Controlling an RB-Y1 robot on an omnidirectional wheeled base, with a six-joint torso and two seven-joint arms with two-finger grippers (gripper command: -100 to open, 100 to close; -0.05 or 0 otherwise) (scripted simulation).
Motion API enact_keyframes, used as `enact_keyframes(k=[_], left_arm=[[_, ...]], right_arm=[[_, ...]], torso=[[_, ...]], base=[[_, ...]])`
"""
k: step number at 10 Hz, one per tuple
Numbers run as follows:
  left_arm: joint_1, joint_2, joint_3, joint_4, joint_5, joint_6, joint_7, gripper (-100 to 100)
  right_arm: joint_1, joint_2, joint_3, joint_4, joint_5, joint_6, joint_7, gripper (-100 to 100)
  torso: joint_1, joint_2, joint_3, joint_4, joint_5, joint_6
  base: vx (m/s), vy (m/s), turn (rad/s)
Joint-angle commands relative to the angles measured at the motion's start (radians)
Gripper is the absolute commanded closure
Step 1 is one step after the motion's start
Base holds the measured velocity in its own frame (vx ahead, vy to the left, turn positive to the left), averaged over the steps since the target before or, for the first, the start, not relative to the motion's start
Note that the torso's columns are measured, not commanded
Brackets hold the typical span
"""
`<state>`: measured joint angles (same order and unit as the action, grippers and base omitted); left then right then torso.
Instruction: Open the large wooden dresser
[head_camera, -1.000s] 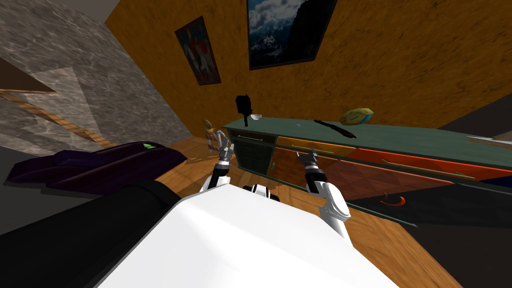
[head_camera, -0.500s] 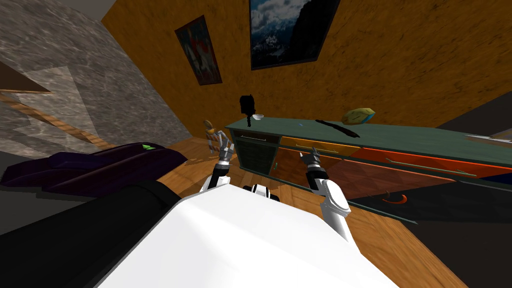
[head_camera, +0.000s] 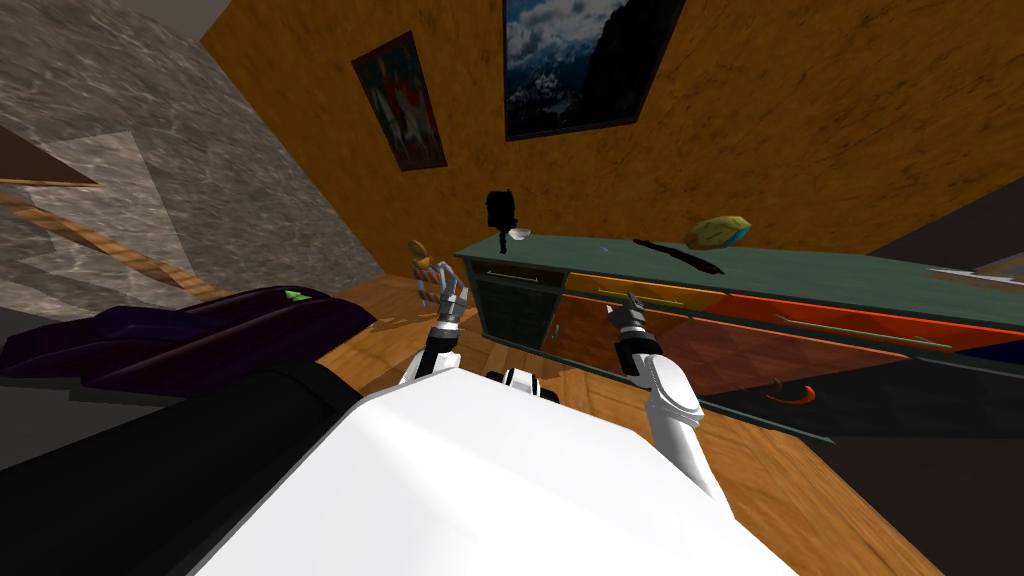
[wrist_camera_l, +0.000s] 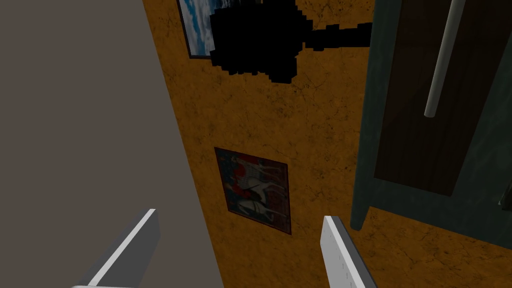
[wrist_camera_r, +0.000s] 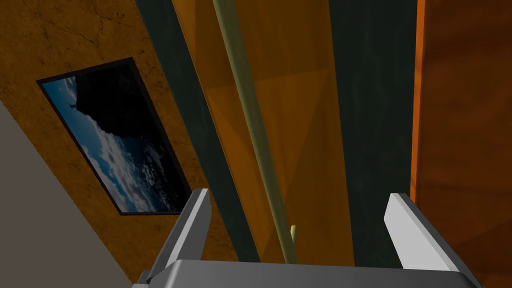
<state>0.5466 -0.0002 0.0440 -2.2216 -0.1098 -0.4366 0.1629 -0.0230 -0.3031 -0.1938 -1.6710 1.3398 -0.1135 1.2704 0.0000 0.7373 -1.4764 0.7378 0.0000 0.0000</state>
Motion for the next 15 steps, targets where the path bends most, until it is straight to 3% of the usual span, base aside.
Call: enact_keyframes(k=[1, 2, 3, 4, 5, 6, 7, 10, 11, 12, 15], left_arm=[[0.000, 0.000, 0.000, 0.000, 0.000, 0.000, 0.000, 0], [0.000, 0.000, 0.000, 0.000, 0.000, 0.000, 0.000, 0], [0.000, 0.000, 0.000, 0.000, 0.000, 0.000, 0.000, 0], [0.000, 0.000, 0.000, 0.000, 0.000, 0.000, 0.000, 0], [0.000, 0.000, 0.000, 0.000, 0.000, 0.000, 0.000, 0], [0.000, 0.000, 0.000, 0.000, 0.000, 0.000, 0.000, 0], [0.000, 0.000, 0.000, 0.000, 0.000, 0.000, 0.000, 0], [0.000, 0.000, 0.000, 0.000, 0.000, 0.000, 0.000, 0], [0.000, 0.000, 0.000, 0.000, 0.000, 0.000, 0.000, 0], [0.000, 0.000, 0.000, 0.000, 0.000, 0.000, 0.000, 0], [0.000, 0.000, 0.000, 0.000, 0.000, 0.000, 0.000, 0]], right_arm=[[-0.012, -0.030, -0.004, 0.016, -0.007, 0.000, -0.014, -100], [-0.023, -0.060, -0.007, 0.031, -0.015, 0.000, -0.032, -100], [-0.014, -0.058, 0.011, 0.016, -0.007, 0.017, -0.036, -100], [-0.012, -0.030, -0.004, 0.016, -0.007, 0.000, -0.014, 100], [0.000, 0.000, -0.001, 0.001, 0.002, 0.000, 0.004, 100], [-0.010, -0.021, -0.004, 0.009, -0.003, 0.000, -0.008, 100], [-0.001, -0.017, -0.006, -0.015, 0.026, 0.008, 0.021, -100], [0.012, -0.012, -0.010, -0.045, 0.065, 0.018, 0.062, -100], [0.010, -0.015, -0.009, -0.038, 0.055, 0.015, 0.049, -100], [0.000, -0.046, -0.015, -0.025, 0.047, 0.012, 0.033, -100], [-0.011, -0.077, -0.020, -0.010, 0.037, 0.007, 0.015, -100]], torso=[[-0.001, 0.000, 0.000, 0.000, 0.000, 0.000], [0.000, -0.001, -0.001, 0.000, 0.000, 0.000], [0.001, -0.003, -0.002, -0.001, 0.000, 0.000], [-0.001, 0.000, 0.000, 0.000, 0.000, 0.000], [-0.002, 0.003, 0.002, 0.001, -0.001, 0.000], [-0.005, 0.001, 0.001, -0.001, -0.003, -0.002], [-0.002, -0.001, -0.001, -0.001, -0.001, -0.001], [0.003, -0.001, -0.001, 0.000, 0.001, 0.000], [0.001, 0.000, 0.000, 0.000, 0.000, 0.000], [-0.002, 0.002, 0.001, 0.000, 0.000, 0.000], [0.000, 0.000, 0.000, 0.000, 0.000, 0.000]], base=[[0.025, 0.040, 0.002], [0.072, 0.067, -0.001], [0.039, 0.031, -0.002], [-0.002, -0.009, 0.002], [-0.036, -0.052, -0.023], [-0.029, -0.028, 0.002], [0.005, 0.025, -0.009], [0.021, 0.058, -0.007], [0.010, 0.034, -0.003], [0.030, 0.038, -0.012], [0.047, 0.045, -0.010]])
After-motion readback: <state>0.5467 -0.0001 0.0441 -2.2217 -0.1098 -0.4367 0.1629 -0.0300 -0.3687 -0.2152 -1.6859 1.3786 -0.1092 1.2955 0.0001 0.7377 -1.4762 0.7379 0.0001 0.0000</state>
